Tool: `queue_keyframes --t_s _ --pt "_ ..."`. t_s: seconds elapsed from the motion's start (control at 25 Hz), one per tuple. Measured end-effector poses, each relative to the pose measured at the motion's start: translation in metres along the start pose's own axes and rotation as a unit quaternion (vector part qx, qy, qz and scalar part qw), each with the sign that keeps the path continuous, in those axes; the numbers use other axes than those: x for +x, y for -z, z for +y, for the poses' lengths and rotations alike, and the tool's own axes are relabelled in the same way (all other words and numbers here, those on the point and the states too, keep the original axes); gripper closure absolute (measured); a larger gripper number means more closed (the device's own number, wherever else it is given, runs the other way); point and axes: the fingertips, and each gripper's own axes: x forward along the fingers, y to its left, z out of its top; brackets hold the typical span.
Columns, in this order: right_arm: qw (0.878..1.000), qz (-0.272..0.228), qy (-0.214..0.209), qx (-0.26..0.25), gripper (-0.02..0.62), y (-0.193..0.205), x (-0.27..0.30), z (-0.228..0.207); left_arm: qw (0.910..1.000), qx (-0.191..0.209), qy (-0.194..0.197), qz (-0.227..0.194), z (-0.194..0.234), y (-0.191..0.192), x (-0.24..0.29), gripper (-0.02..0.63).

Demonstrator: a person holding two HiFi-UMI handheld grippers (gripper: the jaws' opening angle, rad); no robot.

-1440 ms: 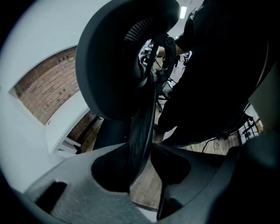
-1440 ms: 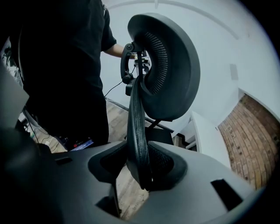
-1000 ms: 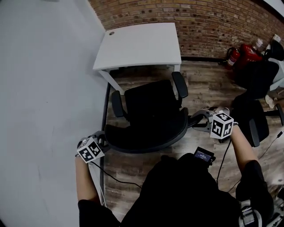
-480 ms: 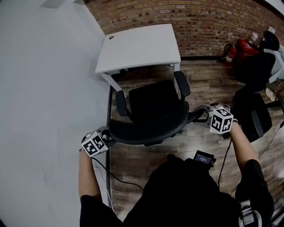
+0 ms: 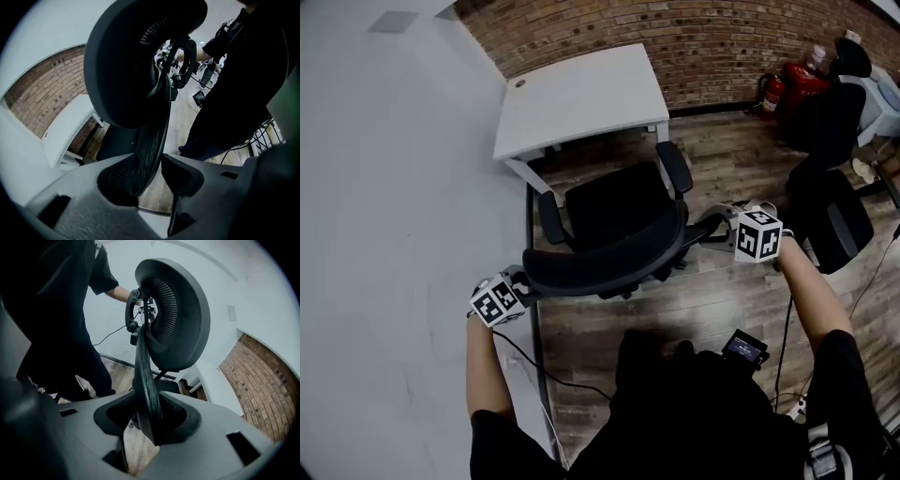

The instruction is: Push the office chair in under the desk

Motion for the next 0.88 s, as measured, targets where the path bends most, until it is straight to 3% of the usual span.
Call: queue_keyframes --t_s 0.32,0.88 --pt "1.000 -0.004 0.007 0.021 0.434 -0.028 0.012 0.012 0.9997 0.019 0.013 0.004 0.007 0.024 -0.017 0.454" --pt "0.997 0.004 0.039 0.064 0.431 -0.104 0.073 0.034 0.9966 0.079 0.011 -0.019 0.043 0.111 -0.044 0.449"
